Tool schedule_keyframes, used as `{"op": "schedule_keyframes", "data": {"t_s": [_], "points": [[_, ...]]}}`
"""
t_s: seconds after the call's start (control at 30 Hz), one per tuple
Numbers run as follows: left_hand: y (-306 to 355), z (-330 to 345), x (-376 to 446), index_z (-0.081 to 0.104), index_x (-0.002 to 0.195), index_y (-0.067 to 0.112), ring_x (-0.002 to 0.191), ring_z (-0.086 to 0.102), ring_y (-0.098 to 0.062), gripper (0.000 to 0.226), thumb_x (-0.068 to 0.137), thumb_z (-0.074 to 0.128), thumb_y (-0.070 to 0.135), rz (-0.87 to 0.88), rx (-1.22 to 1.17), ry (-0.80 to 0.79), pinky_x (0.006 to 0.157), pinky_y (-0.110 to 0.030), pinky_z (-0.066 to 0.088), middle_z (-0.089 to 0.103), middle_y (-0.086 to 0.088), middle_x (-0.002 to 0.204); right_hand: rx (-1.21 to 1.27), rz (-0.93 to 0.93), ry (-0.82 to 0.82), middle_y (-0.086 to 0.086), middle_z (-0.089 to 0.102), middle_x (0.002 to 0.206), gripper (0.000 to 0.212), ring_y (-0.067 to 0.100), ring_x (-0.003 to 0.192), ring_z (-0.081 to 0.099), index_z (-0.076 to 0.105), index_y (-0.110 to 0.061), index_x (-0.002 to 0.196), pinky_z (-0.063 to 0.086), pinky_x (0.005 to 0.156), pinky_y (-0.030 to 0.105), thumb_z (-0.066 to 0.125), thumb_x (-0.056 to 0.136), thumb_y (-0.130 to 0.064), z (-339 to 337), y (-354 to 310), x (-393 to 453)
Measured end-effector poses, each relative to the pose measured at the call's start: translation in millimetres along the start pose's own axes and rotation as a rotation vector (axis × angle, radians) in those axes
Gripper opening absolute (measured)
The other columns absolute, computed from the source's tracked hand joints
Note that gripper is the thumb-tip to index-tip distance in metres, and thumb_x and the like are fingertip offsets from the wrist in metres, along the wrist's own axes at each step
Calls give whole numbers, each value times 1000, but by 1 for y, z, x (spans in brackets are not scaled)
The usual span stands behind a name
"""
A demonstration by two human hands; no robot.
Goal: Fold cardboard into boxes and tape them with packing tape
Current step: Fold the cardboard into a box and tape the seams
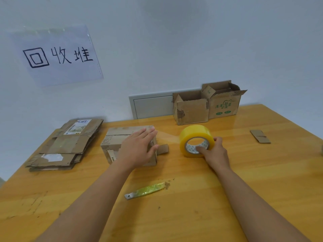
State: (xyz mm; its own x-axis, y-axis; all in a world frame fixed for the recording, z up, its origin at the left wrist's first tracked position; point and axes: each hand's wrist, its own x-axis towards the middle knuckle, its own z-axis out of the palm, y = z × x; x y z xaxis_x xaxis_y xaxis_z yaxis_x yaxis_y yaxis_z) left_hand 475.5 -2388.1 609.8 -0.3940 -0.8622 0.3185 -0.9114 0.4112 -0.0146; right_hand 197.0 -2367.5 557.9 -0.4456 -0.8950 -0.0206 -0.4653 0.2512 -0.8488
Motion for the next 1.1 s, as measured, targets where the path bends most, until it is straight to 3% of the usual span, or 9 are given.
{"op": "schedule_keyframes", "data": {"t_s": [0.13,0.3,0.47,0.67,0.83,0.93,1.0,1.1], "points": [[-2,1,-1,33,153,33,149,24,-12,58,100,41,55,-11,-15,15,117,-37,28,28,16,160,-25,-29,-1,10,59,112,56,31,98,56,42,-17,131,44,73,37,73,87,-31,-12,3,8],[-3,3,1,29,154,37,149,21,-9,59,100,38,57,-20,-6,4,117,-36,27,24,19,160,-58,-79,301,15,55,124,46,37,111,55,48,-9,128,46,82,42,68,91,-28,-38,21,17],[-3,4,2,30,154,37,149,20,-8,59,100,38,58,-26,-4,0,117,-35,28,23,20,160,-98,36,130,13,61,111,66,38,106,58,42,-12,129,44,73,39,75,83,-47,-35,29,14],[-20,2,-3,35,152,35,149,24,-10,57,99,40,56,-63,-29,0,116,-39,31,27,18,159,-148,-45,271,18,55,117,34,39,103,54,49,-7,117,38,71,39,61,96,-31,-49,32,23],[-23,-1,-4,32,153,37,149,21,-9,58,99,40,57,-56,-26,-20,116,-38,30,24,20,160,-136,-27,294,21,46,130,42,42,109,52,43,-4,130,39,76,40,58,98,-29,-43,32,24],[-22,-2,-4,27,154,39,150,18,-8,60,99,38,59,-57,-7,-42,117,-38,28,19,21,161,-24,13,331,23,36,142,68,46,117,48,31,-7,144,43,85,47,68,92,-31,-44,28,21],[-22,-2,-4,24,155,39,150,16,-8,61,99,36,60,-58,4,-49,118,-37,26,17,21,161,-42,-91,467,26,33,141,80,48,121,41,28,-6,146,41,92,54,74,85,-31,-40,27,11],[-20,-3,-4,24,156,37,151,16,-9,62,99,35,61,-50,10,-52,118,-37,25,17,20,162,-136,-463,647,24,44,130,61,39,118,41,40,-4,135,36,94,51,66,85,-26,-22,10,-16]]}}
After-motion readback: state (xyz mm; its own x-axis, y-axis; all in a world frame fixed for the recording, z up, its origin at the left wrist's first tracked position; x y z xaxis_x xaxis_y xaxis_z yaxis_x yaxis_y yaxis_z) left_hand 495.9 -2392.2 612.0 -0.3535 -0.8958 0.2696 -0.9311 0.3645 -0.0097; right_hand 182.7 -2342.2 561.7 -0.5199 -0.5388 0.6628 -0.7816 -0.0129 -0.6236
